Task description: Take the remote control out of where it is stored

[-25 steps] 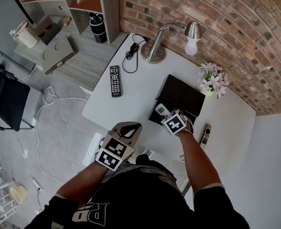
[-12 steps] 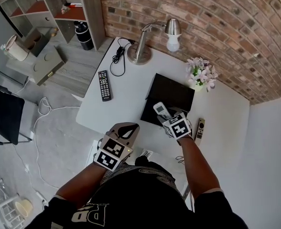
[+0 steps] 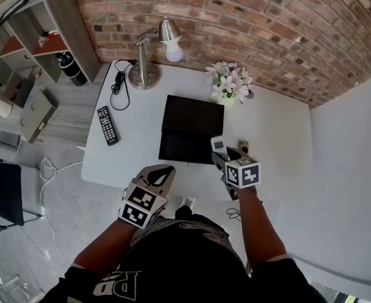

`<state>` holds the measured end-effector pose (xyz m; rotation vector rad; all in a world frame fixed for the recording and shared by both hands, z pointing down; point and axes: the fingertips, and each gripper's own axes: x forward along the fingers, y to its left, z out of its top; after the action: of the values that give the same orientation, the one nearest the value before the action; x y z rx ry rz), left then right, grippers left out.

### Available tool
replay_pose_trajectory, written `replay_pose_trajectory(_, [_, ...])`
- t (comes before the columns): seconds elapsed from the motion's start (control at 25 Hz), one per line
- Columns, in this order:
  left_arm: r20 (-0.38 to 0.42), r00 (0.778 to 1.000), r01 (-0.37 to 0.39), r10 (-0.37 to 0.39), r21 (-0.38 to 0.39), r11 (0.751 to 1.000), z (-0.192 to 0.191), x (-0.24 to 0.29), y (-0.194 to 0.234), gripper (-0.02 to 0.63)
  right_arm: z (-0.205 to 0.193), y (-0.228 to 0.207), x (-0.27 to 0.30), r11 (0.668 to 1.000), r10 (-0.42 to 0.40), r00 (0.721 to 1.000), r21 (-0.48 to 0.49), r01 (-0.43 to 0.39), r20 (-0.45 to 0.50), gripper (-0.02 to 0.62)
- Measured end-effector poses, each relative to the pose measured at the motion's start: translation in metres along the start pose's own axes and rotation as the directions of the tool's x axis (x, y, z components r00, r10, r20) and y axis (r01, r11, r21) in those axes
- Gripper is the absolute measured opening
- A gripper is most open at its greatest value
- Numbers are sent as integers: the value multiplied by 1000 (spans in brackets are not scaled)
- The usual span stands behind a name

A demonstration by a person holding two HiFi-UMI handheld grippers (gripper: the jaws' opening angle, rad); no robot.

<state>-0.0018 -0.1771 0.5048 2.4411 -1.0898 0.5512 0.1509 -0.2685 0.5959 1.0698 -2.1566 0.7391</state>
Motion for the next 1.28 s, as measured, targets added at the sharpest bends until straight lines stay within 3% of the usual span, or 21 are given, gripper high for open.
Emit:
replay_pose_trajectory(0.24, [-17, 997, 76, -75, 51, 996, 13, 27, -26, 6, -50, -96, -43, 968, -183, 983, 168, 184, -21, 213])
replay_pose_trajectory(0.4, [-22, 995, 94, -93, 60, 994, 19, 39, -39, 6, -80, -158, -60, 932, -259, 964, 243, 267, -66, 213])
replay_pose_trajectory(0.72, [-40, 996, 80, -78, 64, 995, 20, 50, -44, 6, -122, -218, -48, 874, -265, 950, 375, 308, -162, 213])
replay_pose_trajectory(1.28, [-47, 998, 35, -33, 43, 998, 22, 54, -38, 6, -132, -234, -20, 879, -244, 941, 357, 317, -237, 212])
